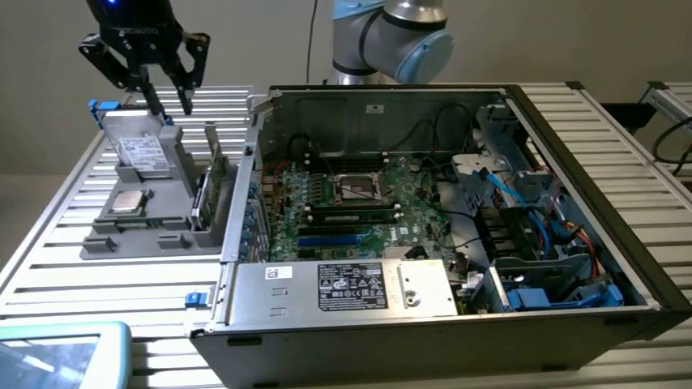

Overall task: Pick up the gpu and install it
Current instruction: 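Pick up the gpu and move the gpu toward the slot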

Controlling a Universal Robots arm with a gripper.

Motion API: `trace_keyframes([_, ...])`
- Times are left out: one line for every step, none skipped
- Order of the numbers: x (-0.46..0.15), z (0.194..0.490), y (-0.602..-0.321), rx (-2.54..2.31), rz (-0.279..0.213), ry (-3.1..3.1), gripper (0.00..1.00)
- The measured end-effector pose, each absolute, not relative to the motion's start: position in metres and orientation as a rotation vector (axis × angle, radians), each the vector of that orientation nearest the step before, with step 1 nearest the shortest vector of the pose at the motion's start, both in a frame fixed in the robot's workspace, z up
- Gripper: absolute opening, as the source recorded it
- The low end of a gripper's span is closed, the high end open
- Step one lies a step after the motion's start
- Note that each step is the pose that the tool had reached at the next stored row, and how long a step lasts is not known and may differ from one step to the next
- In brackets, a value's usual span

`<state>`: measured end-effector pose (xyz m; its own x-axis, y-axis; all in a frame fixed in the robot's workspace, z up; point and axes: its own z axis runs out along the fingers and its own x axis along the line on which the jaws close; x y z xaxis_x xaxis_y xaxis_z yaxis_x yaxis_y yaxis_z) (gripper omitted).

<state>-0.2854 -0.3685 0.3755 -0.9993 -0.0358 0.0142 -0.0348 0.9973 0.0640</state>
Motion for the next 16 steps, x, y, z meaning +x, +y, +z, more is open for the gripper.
trace_keyframes([-0.286, 0.375, -0.369, 0.053, -0.086, -3.125, 0.42])
trace_keyframes([-0.287, 0.375, -0.369, 0.05, -0.072, -3.126, 0.48])
trace_keyframes([-0.288, 0.374, -0.369, 0.046, -0.056, -3.127, 0.48])
trace_keyframes([-0.288, 0.374, -0.369, 0.042, -0.04, -3.128, 0.48])
trace_keyframes([-0.288, 0.374, -0.369, 0.038, -0.023, -3.13, 0.48])
trace_keyframes([-0.289, 0.373, -0.369, 0.034, -0.012, -3.132, 0.48])
trace_keyframes([-0.289, 0.373, -0.369, 0.032, -0.005, -3.134, 0.48])
trace_keyframes([-0.289, 0.372, -0.369, 0.03, -0.004, -3.137, 0.48])
trace_keyframes([-0.289, 0.371, -0.369, 0.027, -0.004, -3.14, 0.48])
trace_keyframes([-0.289, 0.369, -0.369, 0.024, -0.004, -3.142, 0.48])
trace_keyframes([-0.289, 0.367, -0.369, 0.02, -0.004, -3.143, 0.48])
trace_keyframes([-0.289, 0.366, -0.369, 0.016, -0.004, -3.144, 0.48])
trace_keyframes([-0.289, 0.364, -0.369, 0.012, -0.004, -3.144, 0.48])
trace_keyframes([-0.289, 0.362, -0.369, 0.009, -0.004, -3.144, 0.48])
trace_keyframes([-0.289, 0.36, -0.369, 0.005, -0.004, -3.145, 0.48])
trace_keyframes([-0.289, 0.358, -0.369, 0.001, -0.004, -3.145, 0.48])
